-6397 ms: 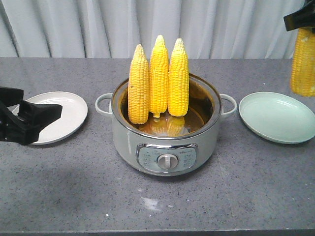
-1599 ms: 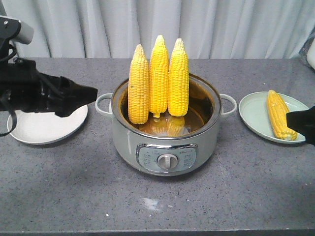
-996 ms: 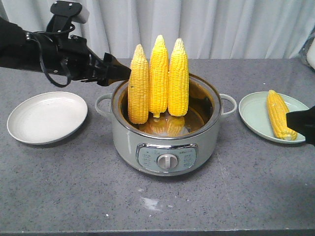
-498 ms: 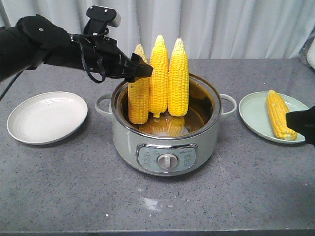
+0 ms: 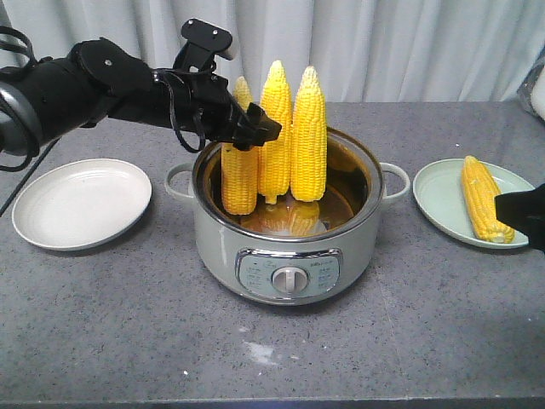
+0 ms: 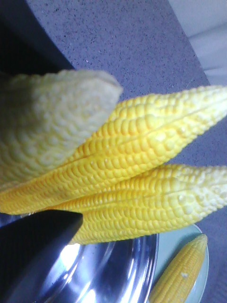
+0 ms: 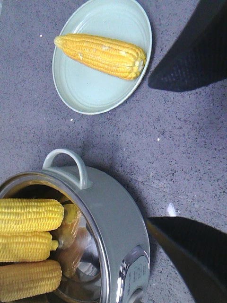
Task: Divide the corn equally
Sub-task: 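Grasp a corn cob with the left gripper and lift it out, then lower the corn cob onto the cream-white plate and open the left gripper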
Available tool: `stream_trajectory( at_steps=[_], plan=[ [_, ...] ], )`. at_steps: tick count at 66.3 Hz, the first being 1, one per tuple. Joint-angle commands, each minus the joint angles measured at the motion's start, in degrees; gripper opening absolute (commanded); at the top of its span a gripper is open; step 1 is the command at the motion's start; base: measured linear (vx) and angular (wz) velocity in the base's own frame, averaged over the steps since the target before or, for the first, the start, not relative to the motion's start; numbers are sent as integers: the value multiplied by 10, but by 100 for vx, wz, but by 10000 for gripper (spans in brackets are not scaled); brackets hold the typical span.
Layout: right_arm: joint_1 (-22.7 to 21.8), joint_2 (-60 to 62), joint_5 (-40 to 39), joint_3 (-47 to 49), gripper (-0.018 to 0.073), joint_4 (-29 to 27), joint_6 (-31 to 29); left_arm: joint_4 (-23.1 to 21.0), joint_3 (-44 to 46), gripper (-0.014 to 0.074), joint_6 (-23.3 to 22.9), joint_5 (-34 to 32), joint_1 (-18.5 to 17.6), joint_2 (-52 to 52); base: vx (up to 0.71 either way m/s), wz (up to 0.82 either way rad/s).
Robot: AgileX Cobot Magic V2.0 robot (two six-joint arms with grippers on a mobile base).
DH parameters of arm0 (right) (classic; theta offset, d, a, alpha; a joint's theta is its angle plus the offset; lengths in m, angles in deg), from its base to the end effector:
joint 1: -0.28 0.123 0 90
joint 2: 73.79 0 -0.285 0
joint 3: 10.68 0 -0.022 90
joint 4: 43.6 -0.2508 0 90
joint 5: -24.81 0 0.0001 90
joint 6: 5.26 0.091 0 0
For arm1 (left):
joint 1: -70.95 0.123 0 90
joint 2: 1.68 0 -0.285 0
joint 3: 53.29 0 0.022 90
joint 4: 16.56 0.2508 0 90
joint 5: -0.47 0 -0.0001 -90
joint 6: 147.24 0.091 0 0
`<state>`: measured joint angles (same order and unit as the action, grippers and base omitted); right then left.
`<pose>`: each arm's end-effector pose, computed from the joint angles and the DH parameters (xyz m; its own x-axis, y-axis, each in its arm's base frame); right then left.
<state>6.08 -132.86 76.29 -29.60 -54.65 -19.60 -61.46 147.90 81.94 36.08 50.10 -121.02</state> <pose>0.1619 0.0302 0.3845 -0.5923 -0.1883 -0.7834 -0.2947 0.9556 -0.0068 0.4155 -0.1983 0.3100 -0.4155 0.3304 -0.8475 0.7236 0.6846 -0.0878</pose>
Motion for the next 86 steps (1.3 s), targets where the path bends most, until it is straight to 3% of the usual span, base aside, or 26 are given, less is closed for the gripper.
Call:
stream_trajectory(
  at_steps=[1, 24, 48, 56, 63, 68, 79, 86],
  plan=[
    [0, 3, -36, 15, 524, -3, -1, -23, 18, 433, 3, -23, -2, 38, 0, 0],
    [0, 3, -36, 15, 524, -3, -1, -23, 18, 262, 3, -4, -2, 83, 0, 0],
    [0, 3, -36, 15, 524, -3, -1, -22, 18, 245, 3, 2, -2, 178, 0, 0],
    [0, 3, -36, 15, 524, -3, -1, 0, 18, 245, 4, 11, -2, 212, 0, 0],
    [0, 3, -36, 15, 524, -3, -1, 57, 18, 245, -3, 35, -2, 236, 0, 0],
    [0, 3, -36, 15, 524, -3, -1, 116, 19, 245, -42, 42, 0, 248, 0, 0],
    [0, 3, -36, 15, 524, -3, -1, 319, 48, 245, -217, 82, 16, 251, 0, 0],
    [0, 3, -36, 15, 524, -3, -1, 446, 59, 245, -302, 112, 28, 251, 0, 0]
  ],
)
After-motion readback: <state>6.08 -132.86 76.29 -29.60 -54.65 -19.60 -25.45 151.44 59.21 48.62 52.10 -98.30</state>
